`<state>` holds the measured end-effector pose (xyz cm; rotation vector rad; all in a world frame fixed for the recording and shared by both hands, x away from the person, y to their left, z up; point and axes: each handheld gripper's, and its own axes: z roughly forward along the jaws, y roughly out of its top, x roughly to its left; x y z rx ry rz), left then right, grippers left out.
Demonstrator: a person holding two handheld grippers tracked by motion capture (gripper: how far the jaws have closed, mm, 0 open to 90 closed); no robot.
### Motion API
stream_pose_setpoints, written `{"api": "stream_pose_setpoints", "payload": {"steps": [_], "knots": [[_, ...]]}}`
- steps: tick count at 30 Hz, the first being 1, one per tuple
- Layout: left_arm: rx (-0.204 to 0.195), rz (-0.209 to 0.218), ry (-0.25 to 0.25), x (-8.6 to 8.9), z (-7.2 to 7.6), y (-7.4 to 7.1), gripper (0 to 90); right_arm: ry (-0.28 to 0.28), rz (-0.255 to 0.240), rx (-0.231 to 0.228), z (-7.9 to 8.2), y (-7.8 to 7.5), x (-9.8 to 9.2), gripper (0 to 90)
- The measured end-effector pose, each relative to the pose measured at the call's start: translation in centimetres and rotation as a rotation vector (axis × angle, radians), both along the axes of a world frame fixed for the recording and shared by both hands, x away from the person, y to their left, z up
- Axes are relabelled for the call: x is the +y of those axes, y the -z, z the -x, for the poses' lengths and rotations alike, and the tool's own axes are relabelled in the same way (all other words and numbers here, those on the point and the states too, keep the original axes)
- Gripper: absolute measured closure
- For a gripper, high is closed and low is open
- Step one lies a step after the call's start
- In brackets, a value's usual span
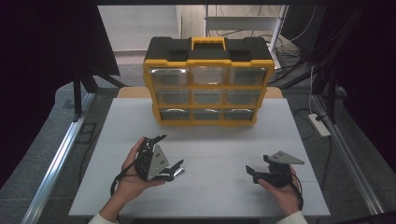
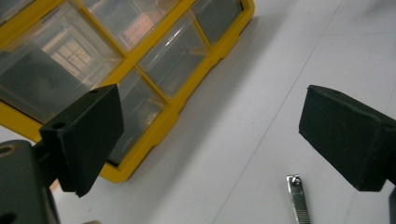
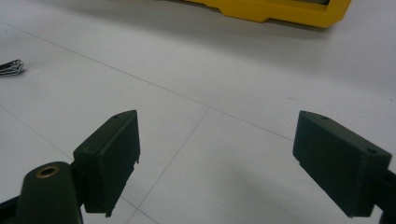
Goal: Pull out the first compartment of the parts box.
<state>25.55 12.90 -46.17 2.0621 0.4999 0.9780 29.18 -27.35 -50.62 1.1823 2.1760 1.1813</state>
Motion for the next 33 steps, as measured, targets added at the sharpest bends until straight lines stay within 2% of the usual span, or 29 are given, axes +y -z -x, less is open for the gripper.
{"api": "stream_pose_setpoints", "payload": {"steps": [5,12,25,33], "knots": [[-0.044,-0.051,-0.009,-0.3,0.0,0.0,7.2,0.004,0.001,0.002,0.0,0.0,0.0,15.7],[-0.096,-0.081,-0.014,-0.3,-0.2,-0.2,7.2,0.001,-0.005,0.0,0.0,0.0,-0.1,15.7],[-0.144,-0.109,-0.027,-0.4,-0.7,-0.4,7.2,0.001,-0.007,-0.001,0.0,0.0,-0.1,15.7],[-0.156,-0.11,-0.039,-0.4,-1.3,-0.7,7.2,0.002,-0.008,-0.01,0.0,-0.1,-0.2,15.7]]}}
